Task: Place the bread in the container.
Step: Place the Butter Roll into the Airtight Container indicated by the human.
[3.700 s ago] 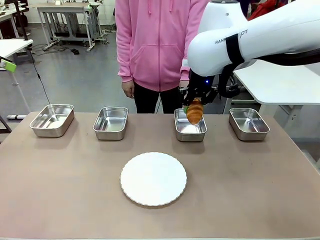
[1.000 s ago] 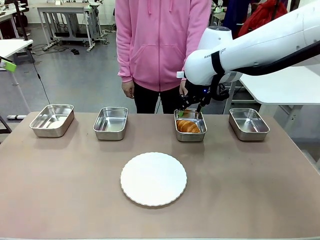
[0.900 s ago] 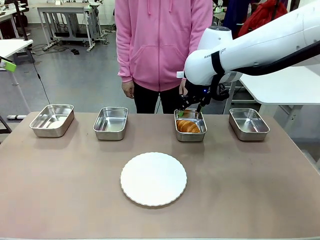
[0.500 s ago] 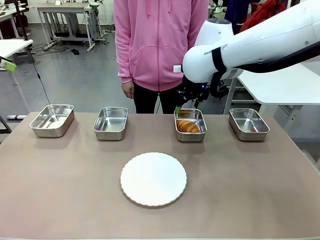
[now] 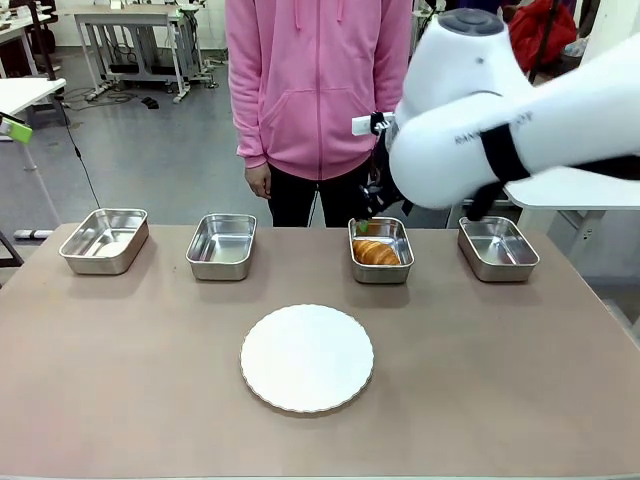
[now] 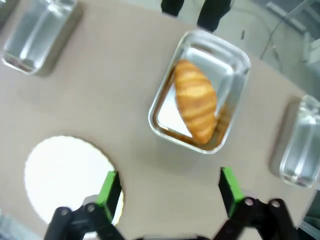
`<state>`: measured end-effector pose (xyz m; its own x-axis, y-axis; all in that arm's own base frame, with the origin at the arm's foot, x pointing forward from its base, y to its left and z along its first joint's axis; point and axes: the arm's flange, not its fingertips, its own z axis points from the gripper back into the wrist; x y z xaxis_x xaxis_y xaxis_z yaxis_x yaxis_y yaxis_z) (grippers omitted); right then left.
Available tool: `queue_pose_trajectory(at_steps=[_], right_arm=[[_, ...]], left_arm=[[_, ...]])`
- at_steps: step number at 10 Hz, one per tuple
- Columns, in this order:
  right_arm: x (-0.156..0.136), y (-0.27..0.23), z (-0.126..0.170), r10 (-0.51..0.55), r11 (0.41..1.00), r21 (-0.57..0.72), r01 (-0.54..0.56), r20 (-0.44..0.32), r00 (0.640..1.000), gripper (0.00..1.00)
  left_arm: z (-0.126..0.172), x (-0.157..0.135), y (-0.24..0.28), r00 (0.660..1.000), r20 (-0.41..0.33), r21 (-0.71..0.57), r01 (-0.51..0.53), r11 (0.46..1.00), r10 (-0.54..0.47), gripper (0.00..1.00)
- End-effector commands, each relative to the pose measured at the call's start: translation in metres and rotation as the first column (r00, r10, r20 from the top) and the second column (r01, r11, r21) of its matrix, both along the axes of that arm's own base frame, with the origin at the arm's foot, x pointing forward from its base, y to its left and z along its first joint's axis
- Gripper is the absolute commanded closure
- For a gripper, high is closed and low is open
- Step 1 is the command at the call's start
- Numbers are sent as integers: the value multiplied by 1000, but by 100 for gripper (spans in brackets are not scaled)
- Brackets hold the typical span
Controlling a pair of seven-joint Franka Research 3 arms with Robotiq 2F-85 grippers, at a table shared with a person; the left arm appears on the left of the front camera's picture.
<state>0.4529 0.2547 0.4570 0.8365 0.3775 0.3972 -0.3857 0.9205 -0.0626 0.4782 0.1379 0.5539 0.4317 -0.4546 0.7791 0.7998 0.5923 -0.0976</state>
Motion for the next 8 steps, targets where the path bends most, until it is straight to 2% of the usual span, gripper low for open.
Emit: queue_pose_trajectory(at_steps=[1,2,4,6,7,8], right_arm=[[-42,-21,-4,-32,999,30,30,57,998,0],[-66,-31,-5,-43,998,42,40,56,997,0],[-89,-43,-5,-43,998,51,41,54,998,0],[-87,-48,-10,-39,998,49,39,-2,999,0],[-63,-47,-14,31,998,66,-24,-104,994,0],[-91,-48,-8,-63,997,37,62,30,998,0]], left_arm=[[0,-2,0,1000,2,-2,6,1000,-6,0],[0,-2,0,1000,2,-2,6,1000,-6,0],[0,-2,0,1000,2,-2,6,1000,-6,0],[0,-2,0,1000,2,-2,6,1000,-6,0],[0,-2,0,1000,2,-2,6,1000,-6,0],[0,-2,0,1000,2,-2,6,1000,-6,0]])
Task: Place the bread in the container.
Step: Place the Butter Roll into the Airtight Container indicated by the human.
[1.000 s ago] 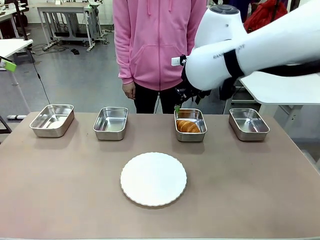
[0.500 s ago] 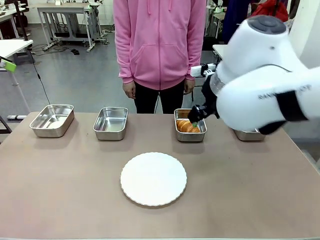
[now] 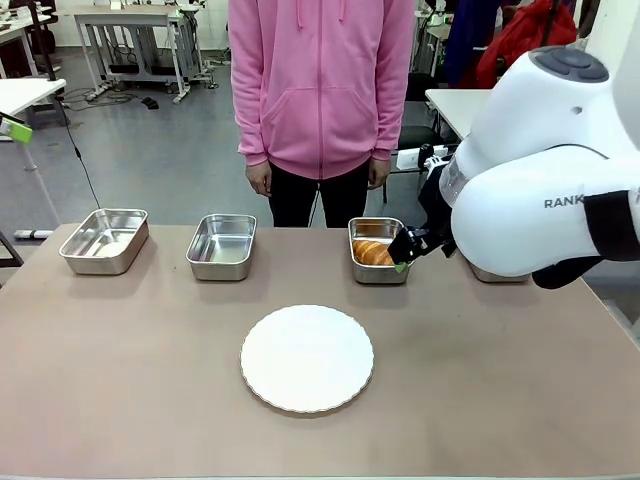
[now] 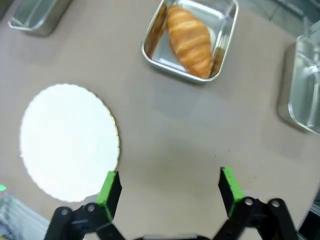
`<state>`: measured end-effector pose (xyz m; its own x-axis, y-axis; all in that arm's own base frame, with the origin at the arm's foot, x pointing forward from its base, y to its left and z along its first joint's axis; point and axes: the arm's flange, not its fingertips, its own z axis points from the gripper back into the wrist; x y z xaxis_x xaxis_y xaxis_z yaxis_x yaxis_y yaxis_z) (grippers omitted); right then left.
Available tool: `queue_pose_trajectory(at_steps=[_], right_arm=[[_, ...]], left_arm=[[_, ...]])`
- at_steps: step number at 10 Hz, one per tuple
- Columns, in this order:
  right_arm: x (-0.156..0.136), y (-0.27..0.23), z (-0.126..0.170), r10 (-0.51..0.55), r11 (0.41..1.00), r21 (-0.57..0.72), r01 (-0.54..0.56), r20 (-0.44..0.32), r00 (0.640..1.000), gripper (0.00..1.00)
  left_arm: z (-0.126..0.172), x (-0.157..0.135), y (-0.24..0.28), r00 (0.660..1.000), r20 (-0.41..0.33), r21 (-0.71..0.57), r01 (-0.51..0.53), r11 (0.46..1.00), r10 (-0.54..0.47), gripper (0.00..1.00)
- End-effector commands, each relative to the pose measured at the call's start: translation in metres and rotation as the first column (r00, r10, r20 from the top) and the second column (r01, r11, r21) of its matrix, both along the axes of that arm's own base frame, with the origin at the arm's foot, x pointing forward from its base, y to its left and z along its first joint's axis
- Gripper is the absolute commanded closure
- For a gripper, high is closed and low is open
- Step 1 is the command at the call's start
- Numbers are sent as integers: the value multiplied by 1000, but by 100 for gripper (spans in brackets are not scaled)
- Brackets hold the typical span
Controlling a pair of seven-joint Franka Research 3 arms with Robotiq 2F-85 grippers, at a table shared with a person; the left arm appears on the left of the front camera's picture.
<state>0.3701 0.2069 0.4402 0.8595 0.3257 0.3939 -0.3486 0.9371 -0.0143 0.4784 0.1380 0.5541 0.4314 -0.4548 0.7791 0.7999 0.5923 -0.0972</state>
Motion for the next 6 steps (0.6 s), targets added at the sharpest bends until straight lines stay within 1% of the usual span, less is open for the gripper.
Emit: queue_pose_trajectory(at_steps=[1,6], right_arm=[[-8,0,8,-22,1000,-8,23,53,998,0],[-8,0,8,-22,1000,-8,23,53,998,0]], left_arm=[[0,-2,0,1000,2,-2,6,1000,-6,0],[0,-2,0,1000,2,-2,6,1000,-6,0]])
